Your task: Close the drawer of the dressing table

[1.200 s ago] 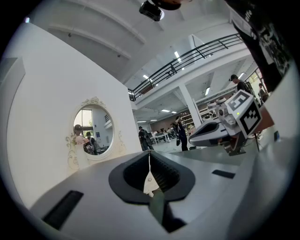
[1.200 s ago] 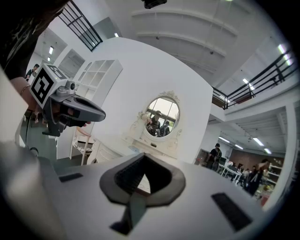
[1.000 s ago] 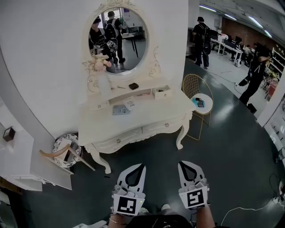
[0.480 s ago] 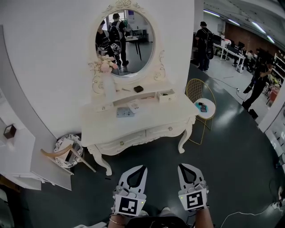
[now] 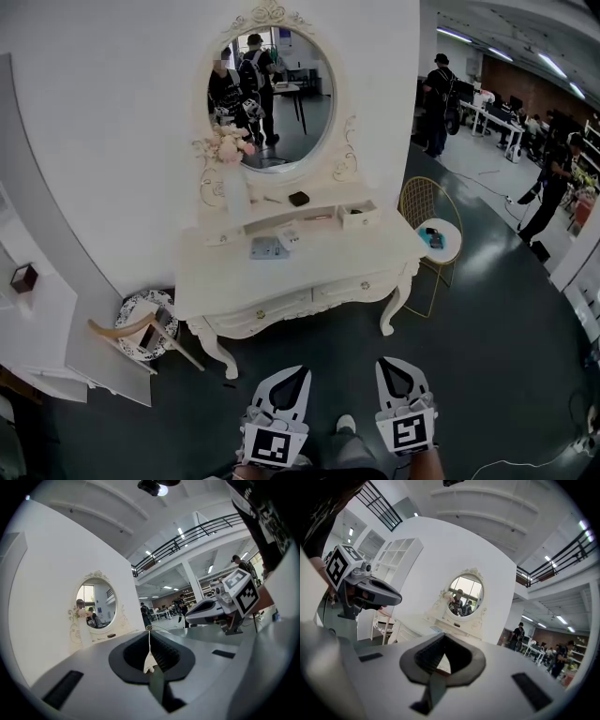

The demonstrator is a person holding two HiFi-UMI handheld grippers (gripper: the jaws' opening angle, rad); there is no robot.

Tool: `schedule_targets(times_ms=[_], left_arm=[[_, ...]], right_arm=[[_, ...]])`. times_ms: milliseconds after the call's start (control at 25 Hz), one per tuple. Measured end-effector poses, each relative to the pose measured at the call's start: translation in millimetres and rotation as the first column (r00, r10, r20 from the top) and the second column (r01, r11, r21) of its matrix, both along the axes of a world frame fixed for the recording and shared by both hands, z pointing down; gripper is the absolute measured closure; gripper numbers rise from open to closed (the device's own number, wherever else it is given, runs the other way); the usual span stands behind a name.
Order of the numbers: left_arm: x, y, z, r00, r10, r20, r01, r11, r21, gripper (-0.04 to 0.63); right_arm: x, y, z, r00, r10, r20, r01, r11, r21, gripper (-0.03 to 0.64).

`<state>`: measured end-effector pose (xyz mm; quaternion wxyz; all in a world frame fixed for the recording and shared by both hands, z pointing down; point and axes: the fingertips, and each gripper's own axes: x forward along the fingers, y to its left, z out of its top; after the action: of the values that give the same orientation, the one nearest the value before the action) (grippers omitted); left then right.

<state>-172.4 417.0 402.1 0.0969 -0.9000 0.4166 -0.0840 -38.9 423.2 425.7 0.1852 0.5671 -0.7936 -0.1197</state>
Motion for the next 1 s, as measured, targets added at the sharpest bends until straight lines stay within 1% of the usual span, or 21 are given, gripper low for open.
schedule_targets(times_ms=[120,280,400,480,560,720,880,960,1000], left_arm=[[12.7,-15.4,0.3,1.000,-0.001,0.017,0.001,1.000,0.012,0.577],[29.1,-39.6,-4.4,1.000,-0.022,0.010,0.022,1.000,0.015,0.577],[39.2,-57.6,-6.4,0.999,-0.029,0.045,0.028,0.999,0.027,0.577],[45.8,-69.0,-7.6,0.999,-0.034,0.025,0.033,0.999,0.021,0.577],[51.3,-81.1,-9.0,0.999,-0.043,0.008,0.043,0.999,0.021,0.577],[62.2,-103.5,-3.8,0.999,-0.051,0.018,0.050,0.998,0.032,0.577],[76.1,-124.2,-6.0,0.997,-0.068,0.020,0.068,0.997,0.022,0.577],[84.4,-134.2,-3.7,0.997,-0.073,0.025,0.072,0.997,0.029,0.577],[88.6,-138.8,-1.5,0.997,-0.076,0.031,0.075,0.997,0.029,0.577]], right_arm=[[9.3,-18.0,-7.1,1.000,-0.009,-0.004,0.009,1.000,-0.005,0.606],[20.1,-45.1,-10.9,0.999,-0.035,-0.027,0.034,0.999,-0.022,0.606],[30.9,-63.2,-12.0,0.999,-0.042,-0.004,0.042,0.999,-0.008,0.606],[38.2,-76.2,-12.0,0.999,-0.050,0.001,0.050,0.999,0.002,0.606],[43.7,-88.9,-13.6,0.998,-0.056,-0.015,0.056,0.998,-0.003,0.606],[55.5,-113.0,-15.5,0.997,-0.070,-0.013,0.070,0.998,0.007,0.606],[70.2,-134.0,-13.6,0.996,-0.091,-0.015,0.091,0.996,0.015,0.606],[78.3,-144.2,-14.9,0.996,-0.092,0.003,0.092,0.996,0.010,0.606],[83.0,-149.5,-16.4,0.996,-0.091,0.026,0.091,0.996,0.010,0.606]])
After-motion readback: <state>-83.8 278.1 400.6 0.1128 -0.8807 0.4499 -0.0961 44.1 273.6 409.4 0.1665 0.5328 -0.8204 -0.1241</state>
